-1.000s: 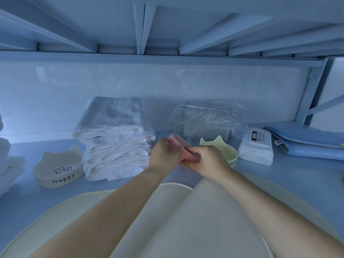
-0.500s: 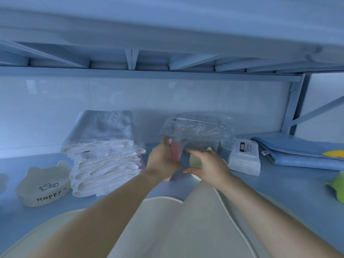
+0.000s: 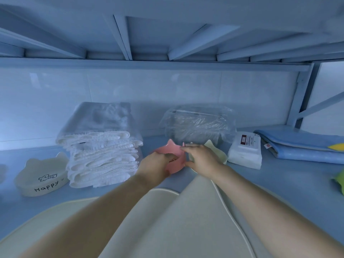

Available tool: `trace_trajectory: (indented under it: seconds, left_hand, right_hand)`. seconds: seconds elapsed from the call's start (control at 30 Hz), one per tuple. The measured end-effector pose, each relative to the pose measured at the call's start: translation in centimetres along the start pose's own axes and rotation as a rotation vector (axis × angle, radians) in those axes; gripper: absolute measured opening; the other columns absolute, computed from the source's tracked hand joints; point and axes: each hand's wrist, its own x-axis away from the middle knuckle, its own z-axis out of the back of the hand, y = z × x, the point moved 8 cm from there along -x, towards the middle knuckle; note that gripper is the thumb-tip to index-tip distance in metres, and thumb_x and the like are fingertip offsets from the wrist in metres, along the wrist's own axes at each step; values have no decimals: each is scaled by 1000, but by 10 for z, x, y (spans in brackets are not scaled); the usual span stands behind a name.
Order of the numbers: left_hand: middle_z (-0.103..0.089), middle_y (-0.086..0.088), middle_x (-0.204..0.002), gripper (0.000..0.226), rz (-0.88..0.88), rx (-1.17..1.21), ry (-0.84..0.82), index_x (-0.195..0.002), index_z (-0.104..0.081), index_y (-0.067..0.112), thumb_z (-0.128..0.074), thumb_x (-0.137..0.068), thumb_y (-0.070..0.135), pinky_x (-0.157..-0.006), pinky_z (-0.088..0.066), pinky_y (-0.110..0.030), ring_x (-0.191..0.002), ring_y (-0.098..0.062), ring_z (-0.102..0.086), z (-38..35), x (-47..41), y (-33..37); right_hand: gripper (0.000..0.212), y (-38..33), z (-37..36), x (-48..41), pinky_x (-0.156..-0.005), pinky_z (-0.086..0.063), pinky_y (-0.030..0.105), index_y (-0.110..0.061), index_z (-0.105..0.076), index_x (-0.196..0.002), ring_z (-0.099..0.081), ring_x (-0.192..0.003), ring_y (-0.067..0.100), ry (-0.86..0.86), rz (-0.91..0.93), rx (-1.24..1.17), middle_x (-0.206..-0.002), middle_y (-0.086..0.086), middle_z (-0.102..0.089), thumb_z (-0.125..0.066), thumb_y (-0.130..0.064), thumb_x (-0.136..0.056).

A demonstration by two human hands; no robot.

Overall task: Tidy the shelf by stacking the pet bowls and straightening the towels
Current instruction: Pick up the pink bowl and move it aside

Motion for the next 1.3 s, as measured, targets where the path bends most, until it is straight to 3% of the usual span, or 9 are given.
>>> trace_trajectory:
  seconds: [0.13, 0.3, 0.5, 0.6, 0.77, 0.9, 1.03, 1.13, 1.3]
  left_hand:
    - [-61, 12, -112, 55, -32, -78, -15, -123, -43, 53, -58, -81, 22, -74, -51, -31, -99, -18, -60, -6, 4, 0]
    - [-60, 13, -120, 57, -13, -9, -16, -127, -41, 54, -55, -86, 17, -82, -50, -31, -105, -17, -59, -13, 1, -1]
    - [-61, 11, -121, 50, -32, -7, 31, -129, -47, 43, -54, -88, 15, -79, -46, -25, -104, -14, -59, -7, 4, 5]
    - [-59, 10, -122, 42, -44, 73, 81, -122, -56, 35, -62, -84, 18, -84, -48, -25, -110, -9, -56, 12, 15, 10]
    - [-63, 15, -113, 26, -3, 138, 101, -107, -65, 32, -66, -81, 32, -83, -48, -27, -102, -8, -57, 34, 52, 18]
    - [-62, 16, -110, 22, 25, 170, 53, -104, -65, 32, -64, -82, 34, -83, -45, -22, -99, -8, -57, 36, 79, 25]
    - [-63, 12, -110, 26, -23, 225, -3, -107, -66, 27, -65, -81, 30, -90, -43, -23, -103, -6, -56, 45, 107, 40]
    - [-61, 9, -116, 28, -94, 240, -67, -111, -66, 25, -64, -83, 31, -96, -40, -23, -108, -6, -54, 54, 135, 57]
    - [-53, 8, -128, 26, -131, 229, -179, -112, -65, 31, -61, -86, 35, -97, -29, -12, -115, -6, -49, 57, 192, 70]
  right_hand:
    - [34, 1, -7, -2, -86, -45, 32, -22, -63, -117, -53, -110, 23, -58, 43, 15, -117, 5, -55, -65, -20, -83]
    - [25, -1, -4, -6, -85, -45, 33, -21, -68, -109, -53, -105, 23, -37, 43, 31, -108, 5, -57, -62, -21, -85]
    - [33, 0, 6, 2, -87, -45, 31, -23, -65, -115, -56, -107, 20, 23, 76, -36, -114, 1, -60, -65, -24, -83]
    - [33, 0, 11, 10, -90, -45, 32, -19, -65, -115, -56, -110, 20, 60, 95, -78, -117, 1, -61, -67, -25, -82]
    - [31, -8, 14, 38, -86, -44, 27, -20, -66, -110, -57, -105, 16, 100, 98, -118, -112, -2, -64, -66, -31, -82]
    - [26, -18, 18, 67, -88, -43, 23, -21, -67, -108, -58, -104, 11, 92, 122, -173, -111, -5, -65, -65, -28, -83]
    - [25, -29, 23, 92, -92, -44, 29, -18, -67, -106, -58, -106, 14, 95, 89, -162, -112, -3, -65, -64, -28, -83]
    - [24, -42, 24, 114, -93, -44, 29, -15, -68, -104, -59, -106, 17, 104, 58, -139, -111, 1, -66, -65, -25, -83]
    - [27, -58, 20, 165, -93, -45, 30, -17, -67, -108, -59, -107, 18, 94, -27, -118, -115, -1, -65, -65, -27, -82]
